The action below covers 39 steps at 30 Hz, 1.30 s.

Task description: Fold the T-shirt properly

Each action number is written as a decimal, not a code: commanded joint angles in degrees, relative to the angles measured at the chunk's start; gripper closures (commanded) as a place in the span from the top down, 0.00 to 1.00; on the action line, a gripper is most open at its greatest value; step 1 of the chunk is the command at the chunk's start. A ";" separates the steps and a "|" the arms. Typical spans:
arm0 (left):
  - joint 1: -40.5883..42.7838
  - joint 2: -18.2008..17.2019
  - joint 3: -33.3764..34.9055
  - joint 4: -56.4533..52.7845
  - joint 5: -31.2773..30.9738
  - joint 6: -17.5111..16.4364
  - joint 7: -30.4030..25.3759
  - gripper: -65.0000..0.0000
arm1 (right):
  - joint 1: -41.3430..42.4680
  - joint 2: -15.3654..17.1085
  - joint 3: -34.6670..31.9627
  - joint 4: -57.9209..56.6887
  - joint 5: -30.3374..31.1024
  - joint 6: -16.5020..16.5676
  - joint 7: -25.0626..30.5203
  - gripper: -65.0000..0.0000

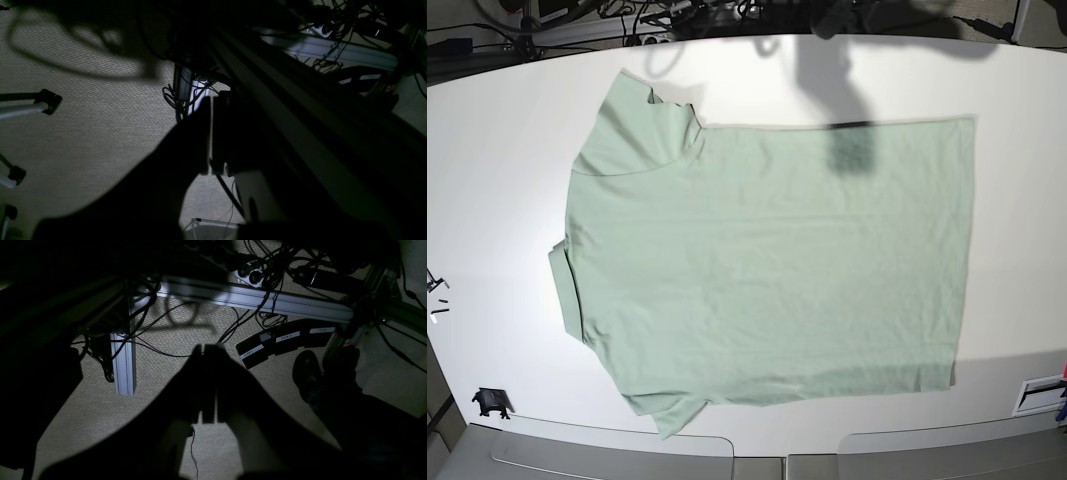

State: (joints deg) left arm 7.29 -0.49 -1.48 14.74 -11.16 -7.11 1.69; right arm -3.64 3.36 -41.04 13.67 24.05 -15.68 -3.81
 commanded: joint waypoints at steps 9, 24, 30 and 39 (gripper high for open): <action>0.68 0.33 0.02 0.28 -0.24 -0.59 -0.15 0.00 | 0.09 0.13 0.22 0.39 -0.11 -0.57 0.90 0.00; 1.57 0.46 0.02 1.53 -0.24 -0.59 -0.68 0.00 | -0.24 0.13 0.22 0.50 -0.09 -0.22 0.94 0.00; 1.57 0.48 0.02 1.53 -0.22 -0.59 -0.87 0.00 | -0.22 0.13 0.22 0.50 -0.09 2.14 0.90 0.00; 1.99 -0.35 0.02 1.55 -0.22 -0.59 -0.90 0.00 | -0.39 0.35 0.22 0.50 -0.11 2.45 0.74 0.00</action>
State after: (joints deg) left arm 8.75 -0.80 -1.48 16.12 -11.55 -7.22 1.28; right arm -3.99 3.62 -40.97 13.93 24.05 -13.28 -3.42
